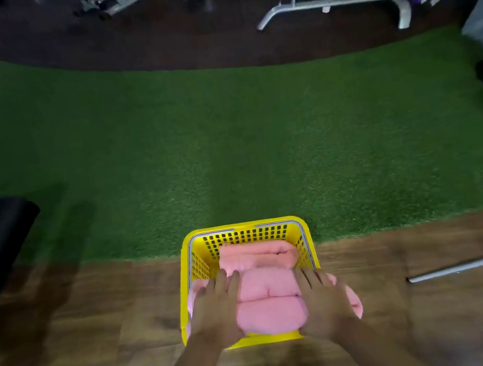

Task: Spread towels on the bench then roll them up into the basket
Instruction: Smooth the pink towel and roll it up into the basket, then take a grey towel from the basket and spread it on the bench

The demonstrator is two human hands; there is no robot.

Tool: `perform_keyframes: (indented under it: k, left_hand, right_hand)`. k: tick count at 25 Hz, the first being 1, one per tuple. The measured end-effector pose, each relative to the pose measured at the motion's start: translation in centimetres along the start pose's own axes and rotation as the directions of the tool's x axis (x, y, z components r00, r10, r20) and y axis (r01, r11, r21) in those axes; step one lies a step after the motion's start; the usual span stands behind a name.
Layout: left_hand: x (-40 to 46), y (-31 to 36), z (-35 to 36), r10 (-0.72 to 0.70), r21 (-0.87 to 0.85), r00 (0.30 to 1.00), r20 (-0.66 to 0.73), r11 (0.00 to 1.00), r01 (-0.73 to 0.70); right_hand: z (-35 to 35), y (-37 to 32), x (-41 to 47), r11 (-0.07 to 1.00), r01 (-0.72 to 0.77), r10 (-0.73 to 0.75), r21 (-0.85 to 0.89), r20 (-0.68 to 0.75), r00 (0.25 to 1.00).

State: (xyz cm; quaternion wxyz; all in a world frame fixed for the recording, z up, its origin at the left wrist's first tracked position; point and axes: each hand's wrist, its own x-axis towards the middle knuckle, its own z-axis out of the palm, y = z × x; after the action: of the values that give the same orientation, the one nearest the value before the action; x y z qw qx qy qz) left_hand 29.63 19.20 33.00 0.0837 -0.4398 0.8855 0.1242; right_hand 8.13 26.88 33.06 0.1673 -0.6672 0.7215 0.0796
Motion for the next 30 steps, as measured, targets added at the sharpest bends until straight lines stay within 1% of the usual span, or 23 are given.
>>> perform_keyframes:
  k: [2,4,7,9,12,14,17,19,21,22,23,24,25,26,27,28,29,30]
  left_hand:
    - [5.5,-2.6,3.7,-0.004,0.022,0.998,-0.069,1.0,0.006]
    - [10.8,-5.1,8.6,-0.027,0.053,0.992,-0.12,0.998,0.034]
    - [18.0,-8.5,16.2,-0.074,0.112,0.986,-0.151,0.989,0.092]
    - [22.5,-10.4,20.7,-0.102,0.166,0.981,-0.162,0.978,0.129]
    - [28.1,-13.1,27.9,-0.13,0.141,0.96,-0.247,0.975,0.169]
    - [30.4,-14.3,32.4,-0.102,0.111,0.947,-0.305,0.984,0.142]
    - [31.6,-15.2,37.0,-0.039,0.169,0.932,-0.361,0.98,0.106]
    - [31.4,-15.1,37.9,-0.052,0.161,0.916,-0.397,0.979,0.126]
    - [30.6,-15.1,37.5,-0.093,0.152,0.915,-0.392,0.975,0.164]
    - [29.9,-15.0,37.1,-0.086,0.167,0.911,-0.403,0.972,0.165]
    - [29.1,-14.8,36.6,-0.029,0.202,0.897,-0.441,0.971,0.131]
    - [28.2,-14.5,36.5,0.073,0.247,0.874,-0.481,0.967,0.055]
    - [27.3,-14.0,36.7,0.204,0.298,0.839,-0.505,0.953,-0.052]
    - [26.5,-13.2,37.1,0.334,0.346,0.793,-0.51,0.923,-0.166]
    - [25.9,-12.3,37.6,0.434,0.38,0.752,-0.496,0.887,-0.262]
    - [25.7,-11.5,38.3,0.497,0.402,0.725,-0.477,0.857,-0.323]
    - [25.7,-10.7,38.8,0.53,0.414,0.716,-0.454,0.837,-0.357]
    - [25.8,-10.1,39.4,0.553,0.424,0.711,-0.434,0.822,-0.38]
  right_hand:
    - [3.1,1.5,6.6,1.0,-0.012,0.012,0.016,0.02,1.0]
    - [7.0,2.9,12.5,1.0,-0.006,0.006,-0.007,-0.024,1.0]
    - [13.9,4.9,20.8,1.0,0.001,-0.001,0.003,-0.055,0.998]
    - [18.5,6.1,26.0,1.0,0.002,-0.005,-0.026,-0.1,0.995]
    - [25.1,7.7,32.4,0.998,0.021,-0.029,-0.056,-0.145,0.989]
    - [28.7,8.8,35.2,0.996,0.05,-0.062,-0.076,-0.154,0.986]
    - [32.3,9.8,37.2,0.987,0.093,-0.114,-0.131,-0.162,0.98]
    - [32.9,9.7,37.4,0.982,0.09,-0.121,-0.167,-0.185,0.975]
    - [32.6,9.4,36.7,0.979,0.076,-0.118,-0.189,-0.226,0.967]
    - [32.4,9.3,36.1,0.973,0.079,-0.135,-0.217,-0.259,0.956]
    - [32.2,9.3,35.3,0.96,0.11,-0.191,-0.258,-0.315,0.93]
    - [32.5,9.3,34.5,0.939,0.175,-0.281,-0.297,-0.367,0.887]
    - [32.9,9.3,33.7,0.906,0.273,-0.396,-0.323,-0.42,0.817]
    - [33.4,9.2,32.6,0.866,0.382,-0.499,-0.324,-0.489,0.716]
    - [33.8,9.0,31.6,0.825,0.484,-0.559,-0.293,-0.547,0.623]
    - [34.2,8.8,30.6,0.786,0.556,-0.595,-0.269,-0.573,0.564]
    - [34.6,8.4,29.9,0.769,0.581,-0.615,-0.267,-0.558,0.558]
    - [35.0,8.0,29.6,0.777,0.566,-0.62,-0.275,-0.487,0.615]
